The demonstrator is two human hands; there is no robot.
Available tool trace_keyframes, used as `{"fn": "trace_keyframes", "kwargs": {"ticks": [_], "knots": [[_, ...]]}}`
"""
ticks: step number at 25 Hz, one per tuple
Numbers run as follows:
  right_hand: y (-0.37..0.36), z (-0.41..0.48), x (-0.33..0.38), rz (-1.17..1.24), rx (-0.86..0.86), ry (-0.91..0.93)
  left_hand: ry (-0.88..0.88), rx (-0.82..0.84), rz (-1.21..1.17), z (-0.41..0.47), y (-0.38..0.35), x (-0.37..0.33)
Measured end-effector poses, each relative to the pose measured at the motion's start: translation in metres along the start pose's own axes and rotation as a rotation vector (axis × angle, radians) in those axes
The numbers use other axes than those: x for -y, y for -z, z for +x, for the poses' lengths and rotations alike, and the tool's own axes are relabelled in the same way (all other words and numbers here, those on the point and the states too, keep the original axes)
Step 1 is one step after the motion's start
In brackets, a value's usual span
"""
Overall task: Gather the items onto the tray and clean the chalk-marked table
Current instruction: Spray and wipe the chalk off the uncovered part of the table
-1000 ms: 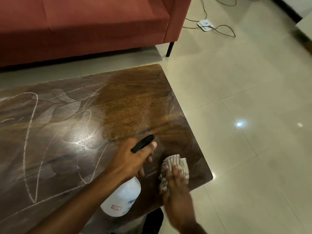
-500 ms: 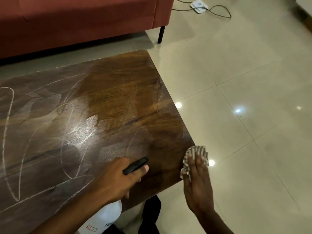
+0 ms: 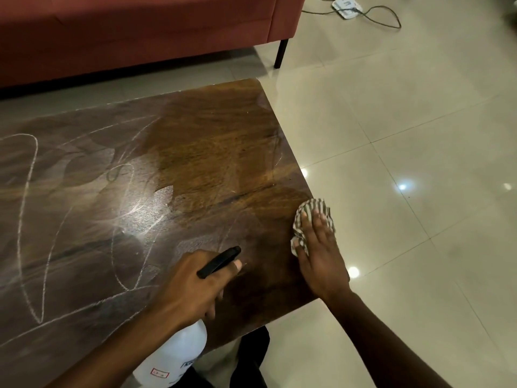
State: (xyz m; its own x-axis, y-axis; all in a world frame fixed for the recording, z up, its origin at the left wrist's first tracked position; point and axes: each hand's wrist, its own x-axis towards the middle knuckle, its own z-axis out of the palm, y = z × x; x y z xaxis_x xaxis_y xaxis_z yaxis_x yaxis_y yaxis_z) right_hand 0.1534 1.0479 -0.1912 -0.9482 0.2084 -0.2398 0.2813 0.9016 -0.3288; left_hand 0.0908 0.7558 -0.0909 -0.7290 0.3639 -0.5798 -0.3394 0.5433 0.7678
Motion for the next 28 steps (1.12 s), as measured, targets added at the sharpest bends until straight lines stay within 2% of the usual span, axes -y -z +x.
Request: {"fn": "trace_keyframes", "kwargs": {"ticks": [2, 3, 6, 7, 8, 9, 10, 13, 14, 15, 16, 17, 19, 20, 21, 22, 26, 28], "knots": [[-0.012, 0.003, 0.032, -0.023, -0.007, 0.047, 0.002, -0.003, -0.047, -0.002, 0.003, 0.002], [-0.018, -0.006, 0.047, -0.054, 0.016, 0.173, 0.0, -0.004, -0.07, -0.003, 0.004, 0.002], [-0.025, -0.039, 0.059, -0.188, 0.269, 0.849, -0.027, -0.022, -0.067, -0.006, 0.01, 0.001], [-0.016, -0.032, 0.047, -0.224, 0.349, 1.015, -0.028, -0.036, -0.067, -0.006, 0.012, 0.0], [-0.006, -0.019, 0.033, -0.24, 0.362, 1.078, -0.021, -0.053, -0.085, -0.004, 0.014, -0.002], [0.001, -0.003, 0.02, -0.244, 0.317, 1.029, -0.01, -0.081, -0.107, -0.002, 0.017, -0.003], [0.007, 0.016, 0.007, -0.232, 0.252, 0.888, 0.0, -0.12, -0.126, 0.002, 0.019, -0.003], [0.023, 0.07, 0.002, -0.124, 0.079, 0.264, 0.009, -0.237, -0.161, 0.017, 0.025, -0.013], [0.019, 0.08, 0.014, -0.072, 0.049, 0.124, 0.006, -0.251, -0.158, 0.021, 0.025, -0.018], [0.014, 0.082, 0.033, -0.034, 0.042, 0.081, 0.003, -0.258, -0.151, 0.025, 0.025, -0.022], [0.006, 0.076, 0.052, -0.025, 0.058, 0.144, 0.0, -0.263, -0.152, 0.028, 0.024, -0.026], [-0.003, 0.062, 0.07, -0.056, 0.115, 0.326, -0.008, -0.27, -0.161, 0.03, 0.024, -0.03], [-0.014, 0.025, 0.09, -0.155, 0.326, 0.878, -0.041, -0.277, -0.196, 0.034, 0.026, -0.034], [-0.013, 0.021, 0.086, -0.207, 0.415, 1.096, -0.055, -0.282, -0.225, 0.035, 0.027, -0.035], [-0.004, 0.035, 0.077, -0.235, 0.43, 1.205, -0.06, -0.29, -0.251, 0.036, 0.03, -0.034], [0.004, 0.057, 0.066, -0.257, 0.374, 1.162, -0.055, -0.303, -0.267, 0.036, 0.034, -0.032], [0.035, 0.179, 0.047, -0.159, 0.07, 0.346, -0.008, -0.352, -0.286, 0.037, 0.048, -0.021], [0.034, 0.214, 0.068, -0.095, 0.021, 0.185, 0.001, -0.374, -0.293, 0.039, 0.055, -0.015]]}}
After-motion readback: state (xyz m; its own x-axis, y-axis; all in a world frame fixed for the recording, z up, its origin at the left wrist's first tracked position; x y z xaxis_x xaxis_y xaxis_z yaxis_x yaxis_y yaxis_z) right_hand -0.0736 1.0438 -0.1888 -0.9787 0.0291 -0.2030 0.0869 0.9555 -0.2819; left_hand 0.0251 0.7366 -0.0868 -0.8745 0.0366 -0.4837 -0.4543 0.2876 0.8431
